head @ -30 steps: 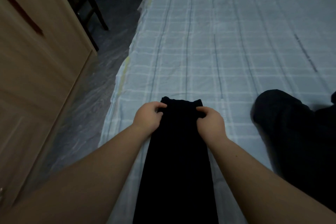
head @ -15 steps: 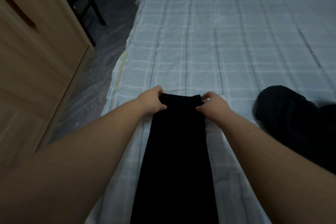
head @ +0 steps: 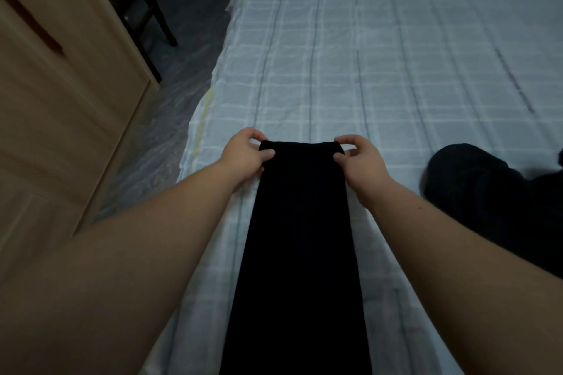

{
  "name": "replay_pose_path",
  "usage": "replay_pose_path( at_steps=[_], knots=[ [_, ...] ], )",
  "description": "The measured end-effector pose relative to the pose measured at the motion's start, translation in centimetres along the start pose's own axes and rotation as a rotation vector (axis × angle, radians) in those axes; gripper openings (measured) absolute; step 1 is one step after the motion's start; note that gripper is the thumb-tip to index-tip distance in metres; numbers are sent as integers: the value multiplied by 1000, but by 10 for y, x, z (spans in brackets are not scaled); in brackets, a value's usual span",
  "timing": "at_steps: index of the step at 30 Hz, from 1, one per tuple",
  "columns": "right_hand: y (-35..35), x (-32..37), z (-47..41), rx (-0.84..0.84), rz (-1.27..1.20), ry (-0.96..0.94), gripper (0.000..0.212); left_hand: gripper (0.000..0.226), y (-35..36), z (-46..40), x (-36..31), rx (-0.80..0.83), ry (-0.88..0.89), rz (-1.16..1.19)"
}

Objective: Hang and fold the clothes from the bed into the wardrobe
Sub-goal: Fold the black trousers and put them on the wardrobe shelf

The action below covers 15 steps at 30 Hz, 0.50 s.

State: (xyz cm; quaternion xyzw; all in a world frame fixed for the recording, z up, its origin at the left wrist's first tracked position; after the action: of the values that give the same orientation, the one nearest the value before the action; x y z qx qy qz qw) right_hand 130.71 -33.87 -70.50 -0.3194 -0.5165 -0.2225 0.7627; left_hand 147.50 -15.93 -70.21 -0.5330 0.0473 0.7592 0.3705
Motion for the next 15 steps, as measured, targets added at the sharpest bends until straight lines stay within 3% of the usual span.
replay_pose_path(
  at_steps=[9,15],
  knots=[
    [-10,33,48,52,81,-102,44,27,-15,60,-25,63,71,51],
    [-33,87,115,31,103,-173,35,25,-43,143,-71,72,169,-35]
  ],
)
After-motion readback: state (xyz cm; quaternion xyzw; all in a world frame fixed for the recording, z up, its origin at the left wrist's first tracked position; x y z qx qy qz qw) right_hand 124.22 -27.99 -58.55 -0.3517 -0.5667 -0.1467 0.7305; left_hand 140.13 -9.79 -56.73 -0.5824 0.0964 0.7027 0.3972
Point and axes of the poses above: each hand's wrist, its own z-axis away from the middle knuckle, its own y-axis out of the palm, x = y × z, the point moved 9 cm from there along -z, towards the middle knuckle, and after that the axes turned 5 degrees about -y, right-handed, at the moved point
